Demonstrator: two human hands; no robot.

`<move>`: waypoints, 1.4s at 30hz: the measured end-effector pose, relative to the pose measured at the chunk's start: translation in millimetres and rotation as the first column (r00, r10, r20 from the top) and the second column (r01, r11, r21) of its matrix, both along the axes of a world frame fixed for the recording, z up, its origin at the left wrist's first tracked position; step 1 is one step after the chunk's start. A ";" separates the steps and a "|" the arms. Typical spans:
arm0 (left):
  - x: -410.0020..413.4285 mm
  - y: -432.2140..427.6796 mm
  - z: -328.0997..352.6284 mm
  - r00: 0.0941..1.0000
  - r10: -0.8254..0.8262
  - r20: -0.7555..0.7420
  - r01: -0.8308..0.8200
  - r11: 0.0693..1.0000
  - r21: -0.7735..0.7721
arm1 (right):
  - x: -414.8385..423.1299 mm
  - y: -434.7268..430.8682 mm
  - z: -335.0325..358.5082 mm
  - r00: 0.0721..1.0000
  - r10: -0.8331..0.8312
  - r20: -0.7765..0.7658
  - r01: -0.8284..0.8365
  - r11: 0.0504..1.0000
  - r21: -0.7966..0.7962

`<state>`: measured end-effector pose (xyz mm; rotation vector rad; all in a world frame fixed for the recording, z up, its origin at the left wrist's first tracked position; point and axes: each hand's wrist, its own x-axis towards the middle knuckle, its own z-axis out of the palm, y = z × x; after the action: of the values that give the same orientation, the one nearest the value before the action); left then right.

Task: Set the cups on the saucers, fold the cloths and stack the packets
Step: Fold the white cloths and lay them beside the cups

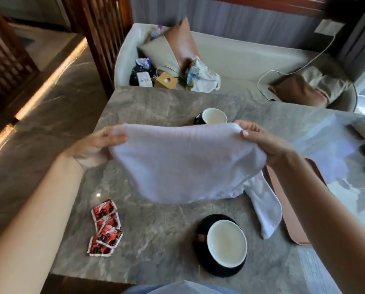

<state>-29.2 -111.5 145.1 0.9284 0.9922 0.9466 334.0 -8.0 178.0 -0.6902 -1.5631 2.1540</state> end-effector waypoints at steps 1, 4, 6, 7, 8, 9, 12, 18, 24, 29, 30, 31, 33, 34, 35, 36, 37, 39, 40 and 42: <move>-2.1 -3.0 -9.5 0.993 0.098 0.063 -0.096 0.995 -0.037 | -7.2 3.3 -7.3 1.000 -0.004 0.004 0.004 0.999 -0.040; -4.6 -5.4 -26.6 0.957 0.276 0.091 -0.264 0.957 -0.123 | -27.7 15.2 -24.3 1.000 -0.005 0.021 0.008 0.992 -0.125; -8.8 0.4 -27.8 0.903 0.421 0.089 -0.408 0.903 -0.138 | -41.5 26.0 -26.6 1.000 -0.016 0.011 0.017 0.990 -0.141; -12.0 4.5 -25.0 0.863 0.496 0.094 -0.484 0.866 -0.126 | -48.7 32.4 -24.3 1.000 -0.025 0.003 0.025 0.990 -0.139; -15.6 8.8 -20.4 0.824 0.558 0.098 -0.549 0.829 -0.103 | -55.7 39.5 -20.2 0.999 -0.040 -0.006 0.039 0.991 -0.129; -20.4 13.4 -14.6 0.796 0.597 0.094 -0.594 0.802 -0.065 | -62.5 46.9 -14.9 0.998 -0.061 -0.019 0.059 0.992 -0.116; -35.6 26.9 11.5 0.763 0.634 0.124 -0.643 0.765 0.044 | -81.1 71.3 4.9 0.986 -0.151 -0.074 0.145 0.986 -0.076; -56.5 40.3 39.4 0.813 0.581 0.039 -0.576 0.790 0.210 | -90.8 100.9 23.7 0.984 -0.116 -0.136 0.113 0.993 -0.029; -44.8 2.1 -35.2 0.787 0.615 -0.051 -0.613 0.789 0.051 | -56.6 76.1 -53.9 0.994 0.006 0.112 0.007 0.994 -0.111; -24.0 -60.5 -117.2 0.765 0.618 -0.185 -0.643 0.750 -0.154 | -15.6 19.3 -122.5 0.943 0.128 0.307 -0.026 0.949 -0.313; -21.1 -73.1 -128.9 0.785 0.584 -0.204 -0.616 0.768 -0.173 | -9.7 9.1 -130.1 0.928 0.124 0.352 0.008 0.937 -0.350; -18.9 -84.8 -138.0 0.798 0.562 -0.218 -0.600 0.776 -0.193 | -4.9 0.1 -136.1 0.914 0.120 0.387 0.042 0.922 -0.385; -15.2 -106.0 -152.1 0.796 0.554 -0.242 -0.603 0.759 -0.245 | 2.5 -14.1 -144.6 0.901 0.128 0.415 0.073 0.897 -0.436; -13.0 -114.3 -157.5 0.797 0.544 -0.261 -0.601 0.754 -0.263 | 5.2 -18.6 -147.0 0.897 0.134 0.421 0.077 0.892 -0.446; -10.2 -120.7 -161.4 0.800 0.531 -0.279 -0.596 0.755 -0.272 | 6.5 -21.7 -148.4 0.894 0.136 0.426 0.079 0.889 -0.450; -7.5 -124.2 -163.5 0.800 0.528 -0.285 -0.595 0.755 -0.276 | 6.5 -22.9 -149.3 0.892 0.129 0.433 0.090 0.888 -0.451; -6.2 -124.7 -165.0 0.791 0.538 -0.292 -0.608 0.747 -0.269 | 4.9 -22.4 -150.0 0.890 0.108 0.443 0.115 0.887 -0.447; -3.0 -115.9 -164.4 0.753 0.568 -0.332 -0.650 0.722 -0.237 | -2.1 -18.3 -152.5 0.881 0.031 0.472 0.192 0.888 -0.417; -1.9 -107.4 -163.3 0.728 0.585 -0.357 -0.674 0.707 -0.216 | -6.9 -15.3 -155.0 0.871 -0.017 0.491 0.233 0.894 -0.384; -1.6 -86.3 -160.6 0.677 0.611 -0.410 -0.710 0.689 -0.147 | -19.1 -9.8 -160.6 0.828 -0.116 0.549 0.310 0.910 -0.275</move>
<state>-30.7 -197.8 -15.4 0.4503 1.7966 1.2220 314.9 -17.8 17.5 -1.6122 -1.2326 2.1979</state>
